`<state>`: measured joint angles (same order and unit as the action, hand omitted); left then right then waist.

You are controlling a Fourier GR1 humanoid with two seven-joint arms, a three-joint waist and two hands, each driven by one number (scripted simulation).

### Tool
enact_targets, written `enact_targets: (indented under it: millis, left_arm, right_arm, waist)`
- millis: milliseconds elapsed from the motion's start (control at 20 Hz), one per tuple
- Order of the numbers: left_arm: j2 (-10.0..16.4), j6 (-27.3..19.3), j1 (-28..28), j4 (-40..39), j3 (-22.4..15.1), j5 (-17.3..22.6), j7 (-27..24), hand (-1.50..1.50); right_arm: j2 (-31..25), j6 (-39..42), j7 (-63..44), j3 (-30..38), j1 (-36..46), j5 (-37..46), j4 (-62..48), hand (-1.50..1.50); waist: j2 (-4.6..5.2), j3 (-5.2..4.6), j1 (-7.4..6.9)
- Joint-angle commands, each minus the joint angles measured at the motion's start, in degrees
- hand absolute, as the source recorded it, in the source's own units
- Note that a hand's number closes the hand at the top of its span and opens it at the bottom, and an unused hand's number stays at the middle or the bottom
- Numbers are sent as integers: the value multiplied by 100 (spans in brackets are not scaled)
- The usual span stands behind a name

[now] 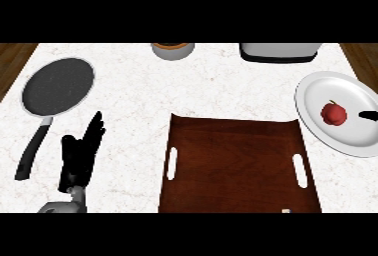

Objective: Pick the bell pepper from the tray and place it in the plate

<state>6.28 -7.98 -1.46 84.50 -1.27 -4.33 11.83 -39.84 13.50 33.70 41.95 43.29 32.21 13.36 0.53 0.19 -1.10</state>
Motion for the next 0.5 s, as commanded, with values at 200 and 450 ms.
enact_targets:
  millis: [200,450]
  left_arm:
    - [29,113,66,111,17,53,38,0]
    - [-101,-42,-6,147,-98,-118,86,0]
  right_arm:
    - [-142,863,855,212,-655,-444,-256,-150]
    - [-31,692,928,87,-478,-425,-229,-150]
  waist:
    - [15,5,-62]
    - [37,10,-123]
